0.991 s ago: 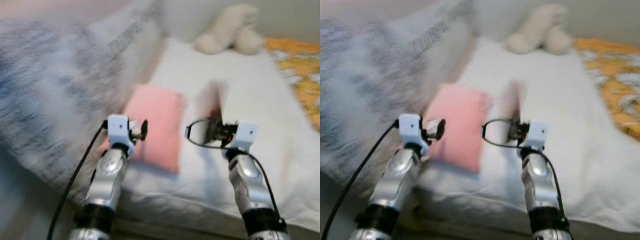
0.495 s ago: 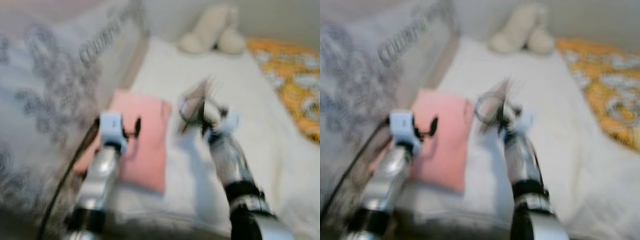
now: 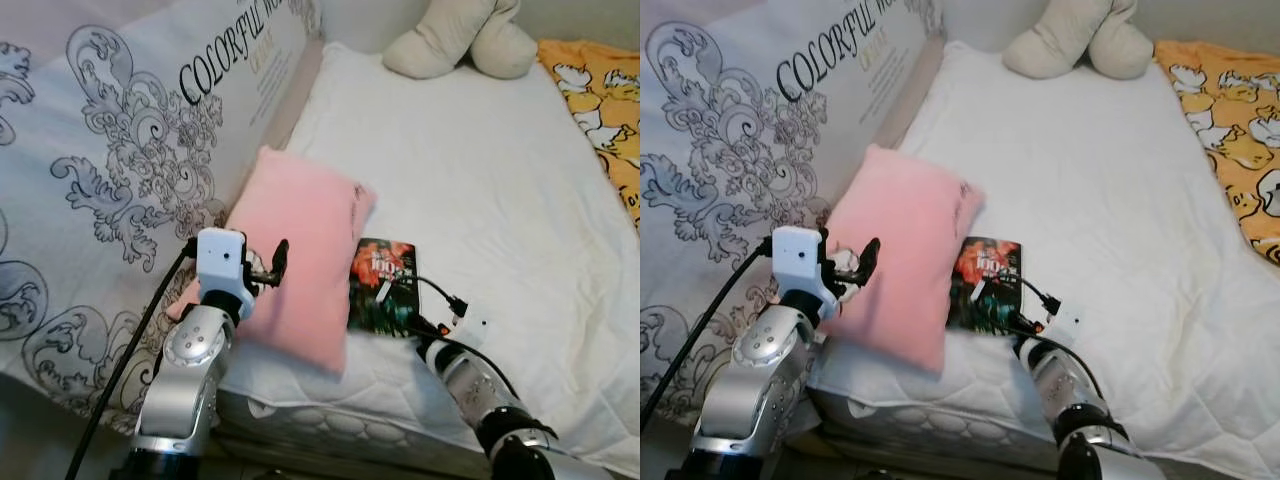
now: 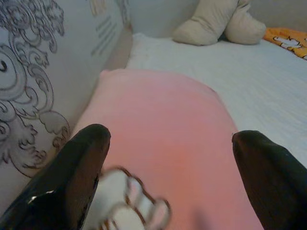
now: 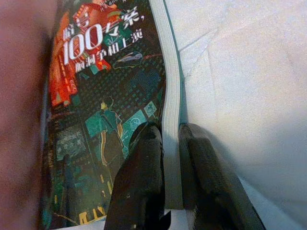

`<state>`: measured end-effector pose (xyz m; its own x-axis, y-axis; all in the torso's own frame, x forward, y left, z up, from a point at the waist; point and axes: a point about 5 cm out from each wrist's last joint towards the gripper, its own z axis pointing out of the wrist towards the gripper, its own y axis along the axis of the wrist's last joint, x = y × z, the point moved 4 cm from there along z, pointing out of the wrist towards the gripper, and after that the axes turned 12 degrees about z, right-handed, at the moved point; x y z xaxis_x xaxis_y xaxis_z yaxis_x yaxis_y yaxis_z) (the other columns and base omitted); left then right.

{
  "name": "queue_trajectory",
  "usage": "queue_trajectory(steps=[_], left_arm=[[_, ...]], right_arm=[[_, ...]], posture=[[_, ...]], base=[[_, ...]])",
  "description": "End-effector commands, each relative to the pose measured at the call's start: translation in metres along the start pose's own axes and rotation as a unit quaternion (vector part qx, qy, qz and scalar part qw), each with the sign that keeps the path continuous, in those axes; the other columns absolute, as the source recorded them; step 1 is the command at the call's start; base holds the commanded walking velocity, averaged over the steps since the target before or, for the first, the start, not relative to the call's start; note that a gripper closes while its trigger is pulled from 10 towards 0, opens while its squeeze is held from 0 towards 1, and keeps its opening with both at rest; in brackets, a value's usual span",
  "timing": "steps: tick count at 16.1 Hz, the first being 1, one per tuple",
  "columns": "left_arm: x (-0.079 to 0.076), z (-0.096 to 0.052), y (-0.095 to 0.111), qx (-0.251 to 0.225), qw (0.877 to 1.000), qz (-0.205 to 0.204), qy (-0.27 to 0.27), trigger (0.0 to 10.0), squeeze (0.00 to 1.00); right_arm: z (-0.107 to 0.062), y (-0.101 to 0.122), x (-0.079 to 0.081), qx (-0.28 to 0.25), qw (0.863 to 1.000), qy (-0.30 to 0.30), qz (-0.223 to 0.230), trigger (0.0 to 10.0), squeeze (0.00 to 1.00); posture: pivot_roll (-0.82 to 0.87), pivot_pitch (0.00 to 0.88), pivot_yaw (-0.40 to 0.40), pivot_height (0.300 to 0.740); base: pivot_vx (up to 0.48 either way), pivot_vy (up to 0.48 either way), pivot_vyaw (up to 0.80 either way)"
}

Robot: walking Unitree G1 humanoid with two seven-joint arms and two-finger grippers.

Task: Clean up the room

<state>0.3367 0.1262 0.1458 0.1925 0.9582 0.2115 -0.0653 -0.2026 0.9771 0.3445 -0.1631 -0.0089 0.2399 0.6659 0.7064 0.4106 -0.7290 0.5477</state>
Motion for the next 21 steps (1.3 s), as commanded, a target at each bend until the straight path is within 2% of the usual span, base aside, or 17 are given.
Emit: queue_trajectory(steps=[1, 3, 4, 5, 6, 8, 10, 12, 14, 16, 17, 19, 21], left_arm=[[-0.004, -0.003, 0.0, 0.004, 1.0, -0.006, -0.008, 10.0, 0.0], [-0.01, -0.002, 0.001, 0.003, 1.0, -0.009, -0.015, 10.0, 0.0], [-0.011, -0.001, 0.001, 0.005, 1.0, -0.009, -0.017, 10.0, 0.0], [-0.012, 0.0, 0.001, 0.006, 1.0, -0.009, -0.018, 10.0, 0.0], [-0.011, 0.001, 0.003, 0.002, 1.0, -0.008, -0.019, 10.0, 0.0], [-0.009, 0.004, 0.003, -0.001, 1.0, -0.005, -0.017, 10.0, 0.0], [-0.011, 0.012, 0.007, -0.016, 1.0, 0.007, -0.025, 10.0, 0.0], [-0.015, 0.015, 0.009, -0.02, 0.999, 0.005, -0.032, 10.0, 0.0], [-0.019, 0.018, 0.009, -0.021, 0.999, 0.002, -0.041, 10.0, 0.0], [-0.024, 0.022, 0.003, -0.008, 0.999, -0.013, -0.048, 10.0, 0.0], [-0.029, 0.023, 0.002, -0.012, 0.998, -0.017, -0.059, 10.0, 0.0], [-0.039, 0.027, -0.001, -0.011, 0.997, -0.018, -0.077, 10.0, 0.0], [-0.044, 0.031, -0.001, -0.015, 0.996, -0.013, -0.089, 10.0, 0.0]], right_arm=[[-0.005, -0.016, -0.016, 0.039, 0.998, -0.033, -0.029, 0.0, 0.0], [-0.001, -0.001, -0.009, 0.022, 0.998, -0.031, -0.059, 0.0, 0.0], [0.003, 0.0, 0.0, 0.025, 0.997, -0.021, -0.072, 0.0, 0.0], [0.004, -0.001, 0.003, 0.027, 0.996, -0.025, -0.085, 0.0, 0.0], [0.007, -0.004, 0.01, 0.027, 0.994, -0.024, -0.101, 10.0, 1.0], [0.008, -0.007, 0.014, 0.021, 0.995, -0.023, -0.093, 10.0, 1.0], [0.009, -0.014, 0.016, 0.017, 0.998, -0.03, -0.054, 10.0, 1.0], [0.01, -0.018, 0.019, 0.017, 0.998, -0.028, -0.05, 10.0, 1.0], [0.011, -0.017, 0.023, 0.01, 0.998, -0.023, -0.063, 10.0, 1.0], [0.011, -0.013, 0.032, -0.006, 0.995, 0.0, -0.097, 10.0, 1.0], [0.009, -0.013, 0.029, -0.018, 0.991, 0.003, -0.133, 10.0, 1.0], [0.002, -0.008, 0.02, -0.043, 0.987, 0.002, -0.157, 10.0, 1.0], [-0.005, 0.004, 0.017, -0.085, 0.985, 0.003, -0.147, 10.0, 1.0]], posture=[[0.37, 0.205, 0.045, 0.74], [0.36, 0.198, 0.044, 0.74], [0.35, 0.19, 0.039, 0.74], [0.35, 0.187, 0.035, 0.74], [0.35, 0.174, 0.028, 0.74], [0.34, 0.159, 0.021, 0.74], [0.32, 0.12, 0.015, 0.74], [0.31, 0.1, 0.013, 0.74], [0.29, 0.075, 0.01, 0.74], [0.26, 0.025, 0.004, 0.74], [0.23, 0.0, 0.002, 0.74], [0.21, 0.0, 0.002, 0.74], [0.19, 0.0, 0.002, 0.74]], base=[[0.0, 0.0, 0.0], [0.0, 0.0, 0.0], [0.0, 0.0, 0.0], [0.0, 0.0, 0.0], [0.0, 0.0, 0.0], [0.0, 0.0, 0.0], [0.0, 0.0, 0.0], [0.0, 0.0, 0.0], [0.0, 0.0, 0.0], [0.0, 0.0, 0.0], [0.0, 0.0, 0.0], [0.0, 0.0, 0.0], [0.0, 0.0, 0.0]])
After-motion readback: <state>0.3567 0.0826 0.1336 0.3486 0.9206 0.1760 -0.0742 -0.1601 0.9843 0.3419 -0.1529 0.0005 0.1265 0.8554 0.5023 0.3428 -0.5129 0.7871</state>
